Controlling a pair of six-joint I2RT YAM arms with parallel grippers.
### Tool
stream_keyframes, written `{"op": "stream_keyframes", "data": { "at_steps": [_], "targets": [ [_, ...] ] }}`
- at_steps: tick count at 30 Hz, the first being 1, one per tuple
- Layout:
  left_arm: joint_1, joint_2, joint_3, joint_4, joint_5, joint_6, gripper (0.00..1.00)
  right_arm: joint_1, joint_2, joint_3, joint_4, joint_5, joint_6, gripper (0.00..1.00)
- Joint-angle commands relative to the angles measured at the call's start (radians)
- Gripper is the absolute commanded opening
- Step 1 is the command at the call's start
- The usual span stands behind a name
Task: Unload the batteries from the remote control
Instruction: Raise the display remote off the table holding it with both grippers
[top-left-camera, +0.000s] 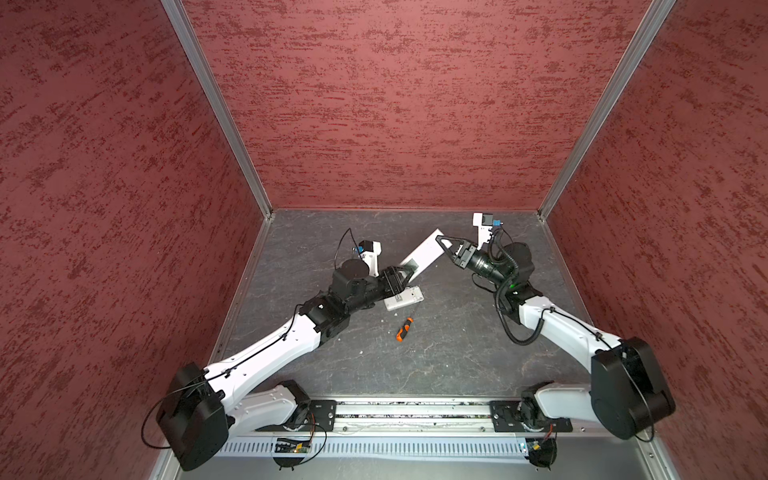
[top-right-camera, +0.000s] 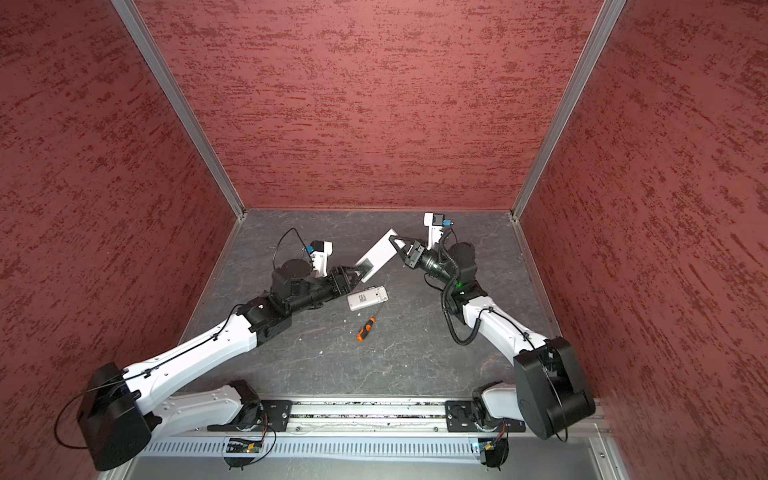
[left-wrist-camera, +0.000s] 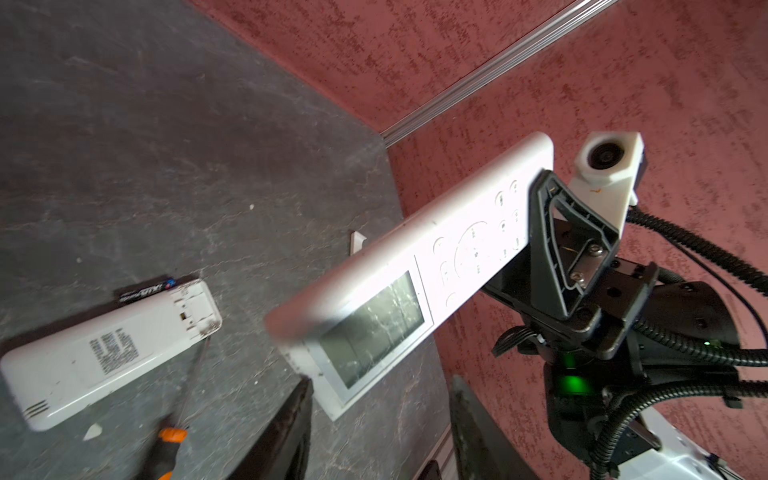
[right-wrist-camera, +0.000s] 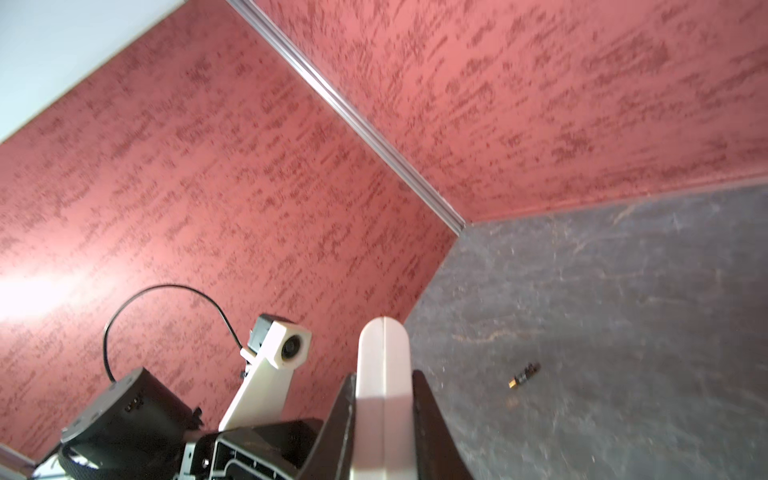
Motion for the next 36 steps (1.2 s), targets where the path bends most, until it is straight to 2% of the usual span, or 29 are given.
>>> {"op": "stream_keyframes", "data": {
  "at_steps": [1, 9, 15, 19, 27, 36],
  "targets": [
    [0.020, 0.027, 0.041, 0.132, 0.033, 0.001, 0.53, -0.032, 0.029, 0.055, 0.166, 0.027, 0.129, 0.00],
    [0.104, 0.094, 0.078, 0.271, 0.100, -0.017, 0.58, -0.100, 0.093, 0.147, 0.202, -0.006, 0.247, 0.00],
    [0.129, 0.180, 0.133, 0.351, 0.144, -0.016, 0.58, -0.114, 0.139, 0.178, 0.233, -0.022, 0.319, 0.00],
    [0.145, 0.242, 0.151, 0.484, 0.184, -0.052, 0.57, -0.116, 0.147, 0.177, 0.244, -0.025, 0.347, 0.00],
    [0.143, 0.355, 0.211, 0.636, 0.252, -0.137, 0.48, -0.115, 0.149, 0.180, 0.278, -0.003, 0.378, 0.00],
    [0.130, 0.376, 0.250, 0.644, 0.279, -0.135, 0.37, -0.115, 0.170, 0.176, 0.313, 0.023, 0.405, 0.00]
  ]
}}
